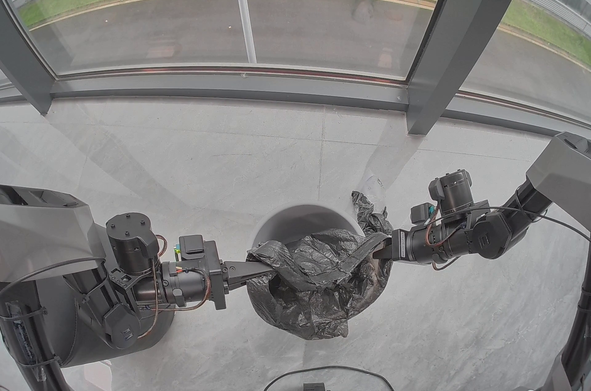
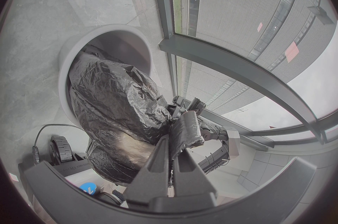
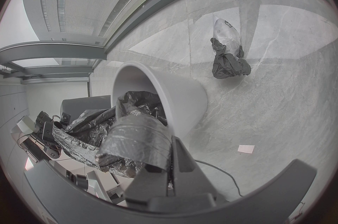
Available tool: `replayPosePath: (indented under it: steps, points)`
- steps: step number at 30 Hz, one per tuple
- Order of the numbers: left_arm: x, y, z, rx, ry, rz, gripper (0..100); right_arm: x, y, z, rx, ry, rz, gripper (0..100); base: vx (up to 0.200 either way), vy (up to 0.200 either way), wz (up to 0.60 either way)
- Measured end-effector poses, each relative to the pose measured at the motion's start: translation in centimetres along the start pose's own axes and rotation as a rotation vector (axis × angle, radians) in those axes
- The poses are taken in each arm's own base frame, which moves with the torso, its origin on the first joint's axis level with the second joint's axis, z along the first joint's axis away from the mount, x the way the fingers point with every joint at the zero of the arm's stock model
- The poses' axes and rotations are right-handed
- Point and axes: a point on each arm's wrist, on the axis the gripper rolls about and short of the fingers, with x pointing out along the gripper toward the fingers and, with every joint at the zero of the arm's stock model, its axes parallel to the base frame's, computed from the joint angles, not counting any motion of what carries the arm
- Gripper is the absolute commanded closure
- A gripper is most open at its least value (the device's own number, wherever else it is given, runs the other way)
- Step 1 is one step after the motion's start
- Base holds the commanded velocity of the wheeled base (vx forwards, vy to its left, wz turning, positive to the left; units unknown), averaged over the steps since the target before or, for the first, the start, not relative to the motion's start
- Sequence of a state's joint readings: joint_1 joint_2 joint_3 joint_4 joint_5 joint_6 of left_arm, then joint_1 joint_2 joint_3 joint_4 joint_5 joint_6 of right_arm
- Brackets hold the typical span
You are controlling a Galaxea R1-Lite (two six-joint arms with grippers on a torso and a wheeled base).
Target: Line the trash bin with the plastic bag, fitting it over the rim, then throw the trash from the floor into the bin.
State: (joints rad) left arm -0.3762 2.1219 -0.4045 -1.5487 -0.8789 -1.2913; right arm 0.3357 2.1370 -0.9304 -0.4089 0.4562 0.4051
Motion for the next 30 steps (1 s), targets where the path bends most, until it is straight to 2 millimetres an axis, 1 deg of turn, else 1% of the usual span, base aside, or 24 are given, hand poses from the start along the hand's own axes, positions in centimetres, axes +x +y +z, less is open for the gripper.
replayPosePath:
  steps: [6, 7, 17, 23, 27, 30]
  points:
    - [0.0, 0.0, -0.1, -0.002, 0.002, 0.001, 100, 0.1, -0.2, -0.1, 0.005, 0.003, -0.006, 100, 0.0, 0.0, 0.0]
    - [0.0, 0.1, -0.1, -0.002, 0.001, 0.002, 100, 0.1, -0.2, -0.1, 0.005, 0.002, -0.007, 0, 0.0, 0.0, 0.0]
    - [0.0, 0.1, -0.1, -0.003, 0.002, 0.002, 100, -0.5, -0.8, 0.2, 0.017, -0.017, -0.03, 0, 0.0, 0.0, 0.0]
    - [0.0, 0.0, 0.0, -0.001, 0.001, 0.0, 100, -1.8, -0.3, 0.3, 0.007, -0.041, -0.025, 0, 0.0, 0.0, 0.0]
    - [0.0, 0.0, 0.0, 0.003, 0.001, -0.002, 100, -3.2, 0.7, 0.6, -0.077, -0.072, -0.014, 0, 0.0, 0.0, 0.0]
    - [0.0, -0.1, 0.0, 0.004, 0.001, -0.003, 100, -4.1, 1.5, 0.7, -0.209, -0.087, -0.011, 0, 0.0, 0.0, 0.0]
